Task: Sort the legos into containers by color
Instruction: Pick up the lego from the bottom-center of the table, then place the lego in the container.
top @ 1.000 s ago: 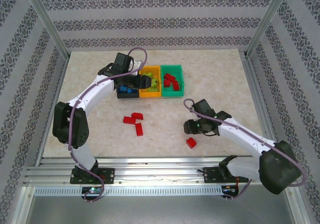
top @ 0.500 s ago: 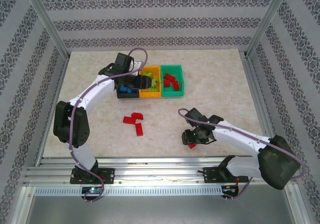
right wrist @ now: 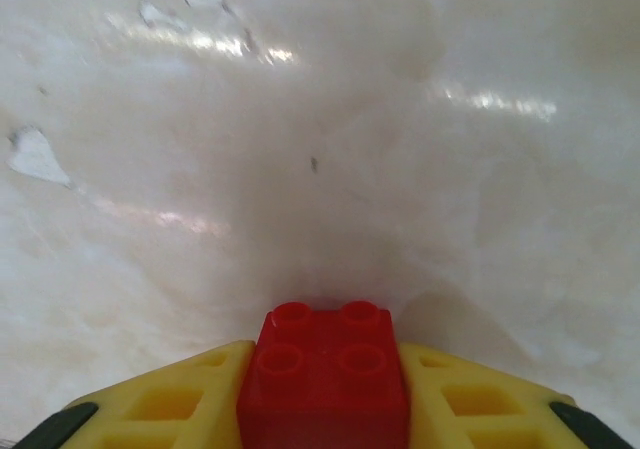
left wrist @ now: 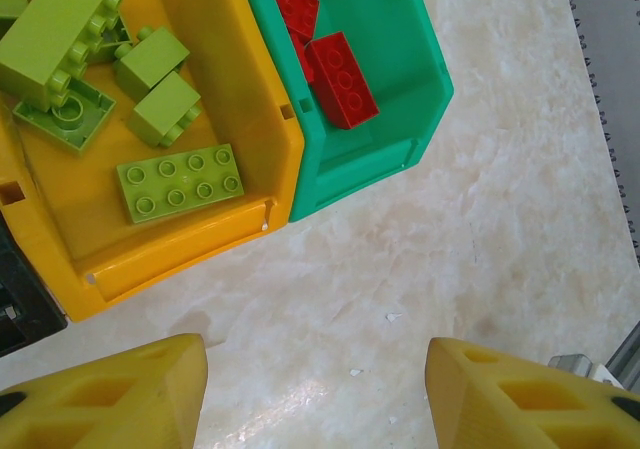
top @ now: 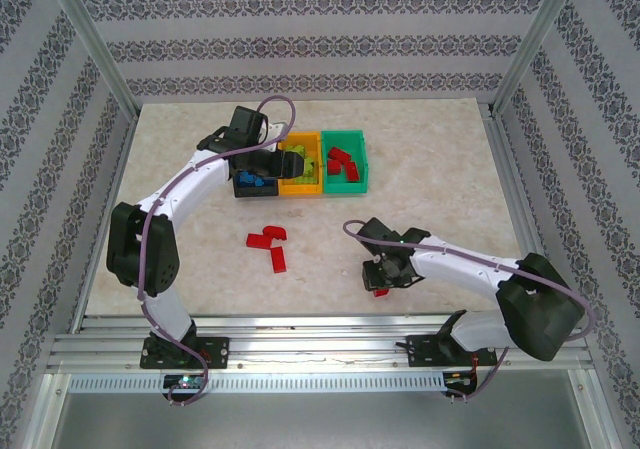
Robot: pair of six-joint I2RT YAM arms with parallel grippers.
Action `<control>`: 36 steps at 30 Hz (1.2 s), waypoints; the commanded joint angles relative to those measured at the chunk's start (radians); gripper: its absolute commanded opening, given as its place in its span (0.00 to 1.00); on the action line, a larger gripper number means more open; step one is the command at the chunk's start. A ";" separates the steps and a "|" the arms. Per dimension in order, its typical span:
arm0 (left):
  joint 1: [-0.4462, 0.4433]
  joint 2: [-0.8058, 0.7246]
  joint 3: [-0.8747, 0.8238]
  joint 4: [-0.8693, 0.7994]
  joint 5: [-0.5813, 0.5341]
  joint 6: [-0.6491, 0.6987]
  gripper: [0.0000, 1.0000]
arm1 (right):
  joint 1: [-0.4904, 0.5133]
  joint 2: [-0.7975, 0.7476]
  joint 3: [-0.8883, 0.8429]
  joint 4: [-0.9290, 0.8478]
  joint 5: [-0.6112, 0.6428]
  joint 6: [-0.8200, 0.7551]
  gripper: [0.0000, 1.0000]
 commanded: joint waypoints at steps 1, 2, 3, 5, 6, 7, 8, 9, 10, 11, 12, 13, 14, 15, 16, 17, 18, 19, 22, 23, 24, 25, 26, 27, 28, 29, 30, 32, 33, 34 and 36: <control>0.013 -0.028 0.024 0.008 0.016 -0.013 0.60 | 0.008 0.024 0.064 0.048 0.033 -0.026 0.35; 0.013 -0.027 0.023 0.008 0.018 -0.012 0.60 | 0.006 0.032 0.084 0.058 0.036 -0.038 0.35; 0.013 -0.028 0.022 0.008 0.016 -0.013 0.60 | 0.000 0.040 0.099 0.075 0.035 -0.047 0.34; 0.013 -0.027 0.021 0.008 0.016 -0.012 0.60 | -0.025 0.054 0.131 0.105 0.024 -0.060 0.34; 0.013 -0.027 0.022 0.008 0.015 -0.013 0.60 | -0.043 0.060 0.145 0.130 0.011 -0.069 0.34; 0.012 -0.027 0.021 0.008 0.013 -0.011 0.60 | -0.058 0.065 0.161 0.144 0.002 -0.074 0.34; 0.013 -0.027 0.021 0.007 0.013 -0.010 0.60 | -0.076 0.072 0.179 0.162 -0.008 -0.081 0.34; 0.013 -0.026 0.022 0.007 0.011 -0.010 0.60 | -0.094 0.081 0.199 0.178 -0.017 -0.093 0.34; 0.013 -0.025 0.023 0.007 0.010 -0.008 0.60 | -0.108 0.090 0.219 0.189 -0.020 -0.102 0.34; 0.013 -0.024 0.024 0.005 0.008 -0.007 0.60 | -0.124 0.101 0.242 0.198 -0.019 -0.110 0.35; 0.013 -0.023 0.023 0.004 0.005 -0.005 0.60 | -0.139 0.112 0.263 0.209 -0.017 -0.118 0.35; 0.012 -0.023 0.026 0.002 0.003 -0.003 0.60 | -0.151 0.120 0.283 0.217 -0.017 -0.126 0.35; 0.013 -0.020 0.024 0.002 0.002 -0.004 0.60 | -0.166 0.137 0.310 0.226 -0.016 -0.133 0.36; 0.013 -0.019 0.023 0.002 0.002 -0.002 0.60 | -0.180 0.152 0.337 0.231 -0.019 -0.140 0.36; 0.013 -0.018 0.023 0.002 0.004 -0.003 0.60 | -0.192 0.170 0.366 0.232 -0.023 -0.147 0.37; 0.012 -0.017 0.026 0.002 0.004 -0.004 0.60 | -0.204 0.193 0.405 0.230 -0.031 -0.156 0.37; 0.013 -0.016 0.025 0.002 0.002 -0.003 0.60 | -0.213 0.217 0.445 0.225 -0.036 -0.166 0.37; 0.013 -0.014 0.023 0.002 0.002 -0.003 0.60 | -0.221 0.236 0.475 0.221 -0.043 -0.176 0.37; 0.012 -0.011 0.026 -0.001 -0.001 -0.001 0.60 | -0.241 0.303 0.578 0.211 -0.068 -0.202 0.37; 0.013 -0.011 0.027 -0.001 -0.002 -0.001 0.60 | -0.247 0.324 0.615 0.208 -0.075 -0.209 0.37; 0.013 -0.012 0.025 -0.001 -0.002 -0.001 0.60 | -0.255 0.352 0.652 0.206 -0.080 -0.217 0.37; 0.013 -0.012 0.026 -0.002 -0.003 0.001 0.60 | -0.260 0.369 0.678 0.202 -0.083 -0.221 0.38; 0.013 -0.010 0.026 -0.003 -0.005 0.002 0.60 | -0.267 0.392 0.712 0.197 -0.089 -0.227 0.38; 0.013 -0.010 0.024 -0.002 -0.008 0.002 0.60 | -0.274 0.416 0.743 0.193 -0.088 -0.233 0.38; 0.013 -0.008 0.022 -0.001 -0.009 0.003 0.60 | -0.280 0.436 0.769 0.190 -0.088 -0.233 0.38; 0.013 -0.007 0.024 0.000 -0.009 0.003 0.60 | -0.289 0.457 0.796 0.189 -0.089 -0.235 0.38; 0.012 -0.003 0.024 -0.001 -0.008 0.003 0.60 | -0.296 0.480 0.827 0.184 -0.093 -0.235 0.39; 0.013 0.004 0.029 -0.006 -0.005 0.004 0.60 | -0.313 0.514 0.882 0.180 -0.106 -0.235 0.41; 0.013 0.006 0.029 -0.006 -0.004 0.004 0.60 | -0.320 0.535 0.909 0.179 -0.106 -0.237 0.43; 0.013 0.006 0.028 -0.005 -0.004 0.005 0.60 | -0.327 0.553 0.935 0.172 -0.106 -0.239 0.46; 0.013 0.006 0.032 -0.009 -0.009 0.009 0.60 | -0.340 0.592 0.988 0.149 -0.118 -0.241 0.49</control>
